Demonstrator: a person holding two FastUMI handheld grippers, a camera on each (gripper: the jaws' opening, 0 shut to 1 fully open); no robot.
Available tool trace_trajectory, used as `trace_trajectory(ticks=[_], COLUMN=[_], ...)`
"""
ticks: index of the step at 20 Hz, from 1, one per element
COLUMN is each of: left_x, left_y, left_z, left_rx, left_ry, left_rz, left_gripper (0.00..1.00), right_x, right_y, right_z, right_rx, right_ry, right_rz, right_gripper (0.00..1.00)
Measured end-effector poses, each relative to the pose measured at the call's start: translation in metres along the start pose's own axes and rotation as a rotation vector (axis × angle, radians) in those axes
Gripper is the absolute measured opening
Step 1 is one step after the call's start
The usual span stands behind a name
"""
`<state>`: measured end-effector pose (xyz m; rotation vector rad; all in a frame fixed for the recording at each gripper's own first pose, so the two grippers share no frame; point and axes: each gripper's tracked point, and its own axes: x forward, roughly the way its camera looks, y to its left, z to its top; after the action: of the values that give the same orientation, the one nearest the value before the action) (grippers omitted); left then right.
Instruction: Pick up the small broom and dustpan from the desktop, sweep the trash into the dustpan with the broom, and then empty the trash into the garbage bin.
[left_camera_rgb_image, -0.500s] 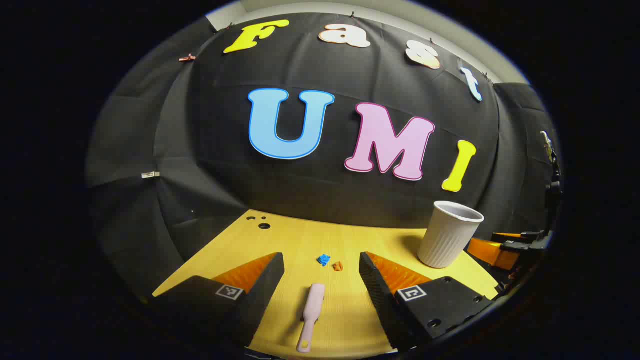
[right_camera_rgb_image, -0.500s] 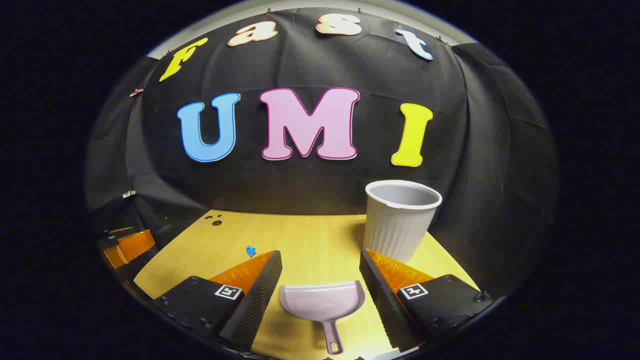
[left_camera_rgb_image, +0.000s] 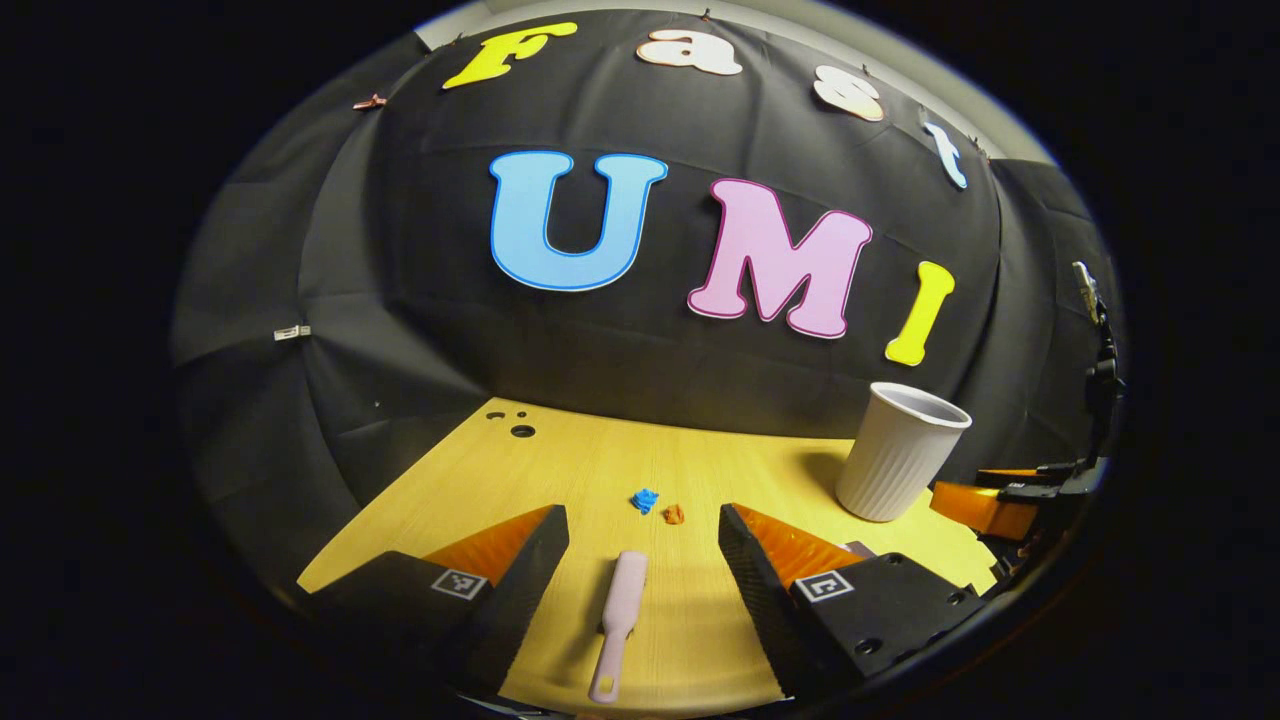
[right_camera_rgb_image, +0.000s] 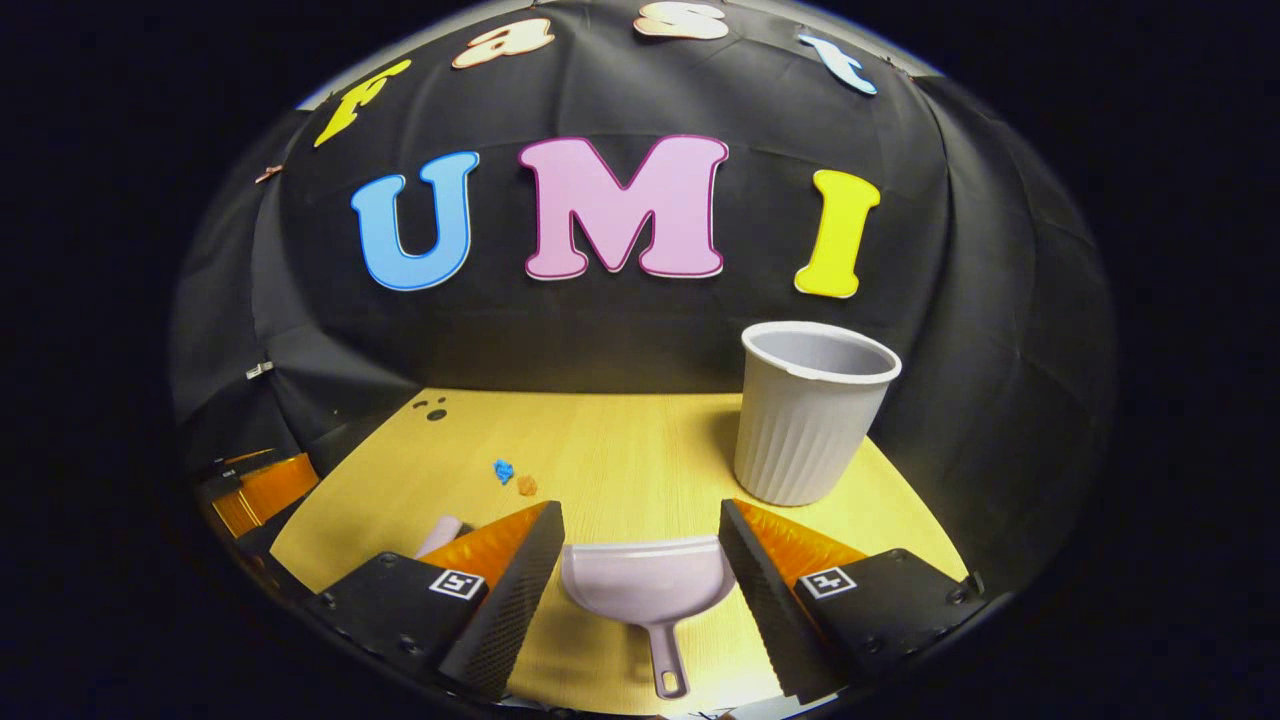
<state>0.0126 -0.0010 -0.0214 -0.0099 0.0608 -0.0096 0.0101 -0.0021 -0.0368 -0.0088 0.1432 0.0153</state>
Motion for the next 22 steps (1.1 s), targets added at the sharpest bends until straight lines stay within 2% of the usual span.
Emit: trace_trajectory(ticks=[4, 9, 12, 15, 22], left_x=[-0.002, 0.002, 0.004, 0.006, 0.009], left_y=[0.005, 0.009, 0.018, 0.024, 0.022], left_z=[-0.017, -0.029, -0.036, -0.044, -0.060], left_rx=[-0.004, 0.044, 0.047, 0.054, 0.055], left_ry=[0.032, 0.061, 0.090, 0.110, 0.161], left_rz=[-0.013, -0.044, -0.028, -0.012, 0.003], left_gripper=[0.96, 0.96, 0.96, 0.96, 0.96], right_x=[0.001, 0.005, 0.008, 0.009, 0.015], right_y=[0.002, 0.005, 0.005, 0.004, -0.022], right_z=[-0.019, -0.051, -0.077, -0.107, -0.174], right_rx=[-0.013, -0.038, -0.050, -0.010, 0.051], right_ry=[0.061, 0.147, 0.215, 0.307, 0.518], right_rz=[0.002, -0.001, 0.011, 0.025, -0.019], right_gripper=[0.98, 0.98, 0.98, 0.98, 0.99])
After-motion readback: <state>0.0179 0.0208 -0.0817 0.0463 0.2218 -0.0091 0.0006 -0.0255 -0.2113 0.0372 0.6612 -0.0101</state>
